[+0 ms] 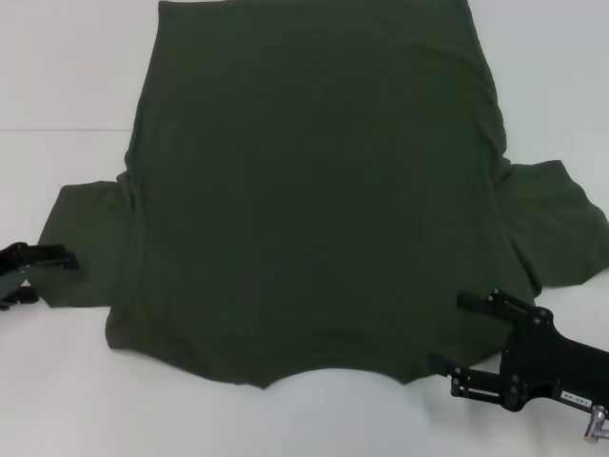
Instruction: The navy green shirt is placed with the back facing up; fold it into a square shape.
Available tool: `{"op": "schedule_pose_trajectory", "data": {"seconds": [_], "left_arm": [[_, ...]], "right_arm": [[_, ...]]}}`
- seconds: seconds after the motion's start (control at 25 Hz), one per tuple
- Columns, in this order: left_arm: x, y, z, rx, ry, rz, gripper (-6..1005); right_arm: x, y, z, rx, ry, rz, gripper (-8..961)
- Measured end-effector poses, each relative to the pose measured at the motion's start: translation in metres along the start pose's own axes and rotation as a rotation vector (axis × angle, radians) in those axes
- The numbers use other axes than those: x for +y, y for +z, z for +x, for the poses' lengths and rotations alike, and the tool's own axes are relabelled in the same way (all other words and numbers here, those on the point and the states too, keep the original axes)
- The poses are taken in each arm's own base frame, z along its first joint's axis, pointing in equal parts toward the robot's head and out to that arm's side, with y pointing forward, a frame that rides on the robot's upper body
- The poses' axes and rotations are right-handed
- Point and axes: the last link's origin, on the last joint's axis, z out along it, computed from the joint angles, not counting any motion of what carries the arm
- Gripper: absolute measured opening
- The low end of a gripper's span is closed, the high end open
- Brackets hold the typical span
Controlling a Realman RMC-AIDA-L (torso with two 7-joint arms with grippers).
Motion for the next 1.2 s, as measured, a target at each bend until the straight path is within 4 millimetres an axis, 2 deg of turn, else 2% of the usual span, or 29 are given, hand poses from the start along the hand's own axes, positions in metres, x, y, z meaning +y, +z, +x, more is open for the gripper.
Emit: {"op": "schedule_pose_trajectory", "data": {"seconds": [1.2], "left_arm": [[0.019, 0.016, 0.0, -0.008, 0.038, -0.01, 874]], "right_arm": [[0.0, 0.001, -0.001, -0.002, 0.001, -0.002, 943]]}}
